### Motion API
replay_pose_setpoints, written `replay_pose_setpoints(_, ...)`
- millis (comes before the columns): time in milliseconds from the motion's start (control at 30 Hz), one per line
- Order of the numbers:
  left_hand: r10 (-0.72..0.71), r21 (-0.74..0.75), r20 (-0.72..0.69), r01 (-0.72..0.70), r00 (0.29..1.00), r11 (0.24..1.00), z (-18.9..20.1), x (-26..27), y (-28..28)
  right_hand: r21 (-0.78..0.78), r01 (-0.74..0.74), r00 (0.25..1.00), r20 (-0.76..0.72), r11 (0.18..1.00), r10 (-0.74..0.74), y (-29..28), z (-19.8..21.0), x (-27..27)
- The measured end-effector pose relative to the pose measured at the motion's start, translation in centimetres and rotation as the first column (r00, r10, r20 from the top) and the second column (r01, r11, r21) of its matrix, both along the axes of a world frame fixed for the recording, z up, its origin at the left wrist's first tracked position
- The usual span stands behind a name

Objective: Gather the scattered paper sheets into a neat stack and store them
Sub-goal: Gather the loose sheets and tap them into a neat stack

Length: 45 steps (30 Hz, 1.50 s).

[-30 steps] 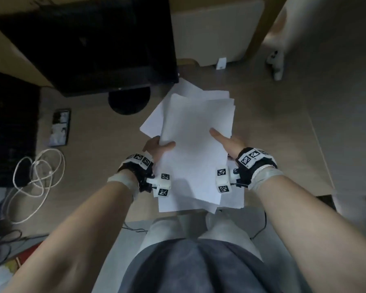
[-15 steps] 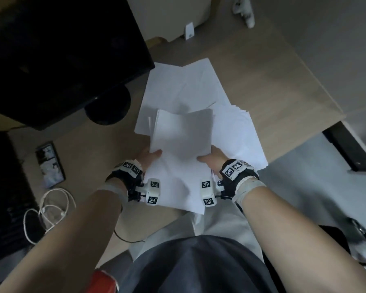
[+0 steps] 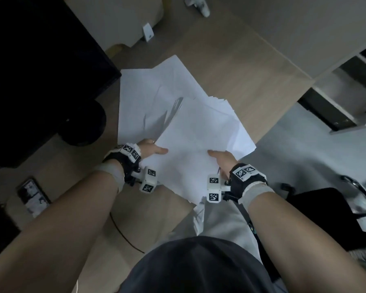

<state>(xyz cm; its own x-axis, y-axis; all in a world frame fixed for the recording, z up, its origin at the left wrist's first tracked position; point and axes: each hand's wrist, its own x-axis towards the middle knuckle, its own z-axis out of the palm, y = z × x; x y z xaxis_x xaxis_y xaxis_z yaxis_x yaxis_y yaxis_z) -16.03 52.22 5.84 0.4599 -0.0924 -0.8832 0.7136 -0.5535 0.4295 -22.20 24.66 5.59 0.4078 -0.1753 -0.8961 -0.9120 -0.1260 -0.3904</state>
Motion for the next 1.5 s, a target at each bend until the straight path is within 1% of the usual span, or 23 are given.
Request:
replay_pose_setpoints(67, 0.097, -0.08, -0.005, -0.098, 0.995, 0.992, 2.4, 0.0, -0.8, 0.021, -0.033, 0.999, -0.025, 0.999, 0.033, 0.3, 0.4, -0.1)
replay_pose_setpoints(167, 0.182, -0.174, -0.063, -0.19, 0.981, 0.966, 3.0, -0.1, -0.2, 0.082, 0.044, 0.997, -0.065, 0.996, -0.038, 0.3, 0.4, 0.1)
replay_pose_setpoints(233, 0.215, -0.14, -0.112, -0.23, 0.97, 0.963, 2.5, -0.7, 0.7, 0.036, -0.048, 0.995, -0.089, 0.998, 0.051, 0.6, 0.6, 0.2)
replay_pose_setpoints(300, 0.184, -0.077, -0.114, -0.194, 0.976, 0.978, 1.5, -1.6, 1.0, -0.035, -0.175, 0.976, -0.134, 0.984, 0.169, 1.2, 0.8, 0.2)
replay_pose_setpoints(367, 0.139, -0.002, -0.037, -0.139, 0.99, 0.99, 0.6, -2.3, 0.6, -0.068, -0.211, 0.964, -0.179, 0.975, 0.196, 2.2, 0.8, 0.2)
replay_pose_setpoints(433, 0.098, 0.05, 0.034, -0.099, 0.995, 0.994, 0.2, -2.2, 0.1, -0.11, -0.173, 0.97, -0.192, 0.979, 0.15, 3.3, 0.6, 0.5)
replay_pose_setpoints(500, 0.032, 0.122, 0.11, -0.046, 0.993, 0.992, 0.0, -1.8, -0.3, -0.203, -0.134, 0.979, -0.177, 0.97, 0.099, 4.1, 0.0, 1.3)
replay_pose_setpoints(567, -0.078, 0.24, 0.216, 0.025, 0.973, 0.971, -0.2, -0.9, -0.5, -0.318, -0.031, 0.982, -0.189, 0.948, -0.031, 4.7, 0.3, 2.0)
replay_pose_setpoints(600, -0.132, 0.292, 0.25, 0.055, 0.959, 0.955, -0.8, -0.5, -0.4, -0.332, 0.021, 0.98, -0.179, 0.943, -0.085, 4.8, -0.1, 2.4)
replay_pose_setpoints(633, -0.175, 0.333, 0.255, 0.083, 0.951, 0.939, -1.5, -0.1, -0.3, -0.3, 0.044, 0.983, -0.158, 0.953, -0.095, 4.7, -0.7, 2.9)
replay_pose_setpoints(700, -0.178, 0.318, 0.221, 0.101, 0.959, 0.943, -1.4, 0.4, -0.8, -0.211, 0.026, 0.986, -0.156, 0.977, -0.06, 4.5, -1.4, 3.6)
replay_pose_setpoints(767, -0.157, 0.28, 0.174, 0.104, 0.972, 0.954, -0.7, 0.4, -1.6, -0.212, -0.01, 0.979, -0.201, 0.977, -0.033, 4.4, -1.4, 4.2)
replay_pose_setpoints(833, -0.171, 0.291, 0.148, 0.123, 0.974, 0.949, -1.0, 0.2, -2.0, -0.211, -0.084, 0.983, -0.176, 0.974, 0.047, 4.3, -1.3, 4.2)
replay_pose_setpoints(867, -0.188, 0.313, 0.16, 0.131, 0.969, 0.941, -1.2, 0.1, -2.1, -0.245, -0.165, 0.973, -0.201, 0.956, 0.116, 4.3, -2.0, 4.3)
replay_pose_setpoints(900, -0.187, 0.332, 0.175, 0.121, 0.967, 0.936, -1.2, 0.0, -2.3, -0.289, -0.189, 0.972, -0.19, 0.939, 0.137, 4.5, -1.8, 4.2)
replay_pose_setpoints(1000, -0.107, 0.253, 0.228, 0.048, 0.968, 0.966, -1.4, 0.2, -2.5, -0.35, -0.129, 0.987, -0.137, 0.928, 0.085, 4.3, -1.9, 4.5)
replay_pose_setpoints(1033, -0.081, 0.213, 0.208, 0.036, 0.975, 0.976, -1.2, 0.2, -2.6, -0.356, -0.165, 0.979, -0.17, 0.92, 0.11, 3.9, -1.5, 4.5)
replay_pose_setpoints(1133, -0.04, 0.145, 0.129, 0.021, 0.991, 0.989, -1.2, 0.5, -2.5, -0.248, -0.109, 0.986, -0.146, 0.963, 0.074, 2.4, -0.8, 5.0)
replay_pose_setpoints(1200, -0.05, 0.104, 0.067, 0.043, 0.996, 0.994, -1.5, 0.4, -2.7, -0.206, -0.079, 0.992, -0.116, 0.975, 0.055, 1.4, -0.9, 5.5)
replay_pose_setpoints(1300, -0.057, 0.011, 0.002, 0.057, 0.998, 0.998, -1.6, -0.4, -3.8, -0.261, -0.045, 0.999, -0.012, 0.964, 0.043, 0.4, -1.2, 7.5)
replay_pose_setpoints(1367, -0.053, -0.007, -0.006, 0.053, 0.999, 0.999, -1.9, -0.9, -4.6, -0.265, -0.1, 0.991, 0.056, 0.959, 0.119, -0.3, -0.7, 9.2)
replay_pose_setpoints(1433, 0.046, -0.011, 0.034, -0.046, 0.998, 0.999, -1.6, -1.1, -5.2, -0.233, -0.168, 0.978, 0.083, 0.958, 0.192, -1.0, 0.2, 10.9)
replay_pose_setpoints(1500, 0.224, -0.033, 0.066, -0.222, 0.972, 0.974, -1.4, -0.6, -5.7, -0.226, -0.224, 0.967, 0.07, 0.948, 0.246, -1.8, 0.6, 11.9)
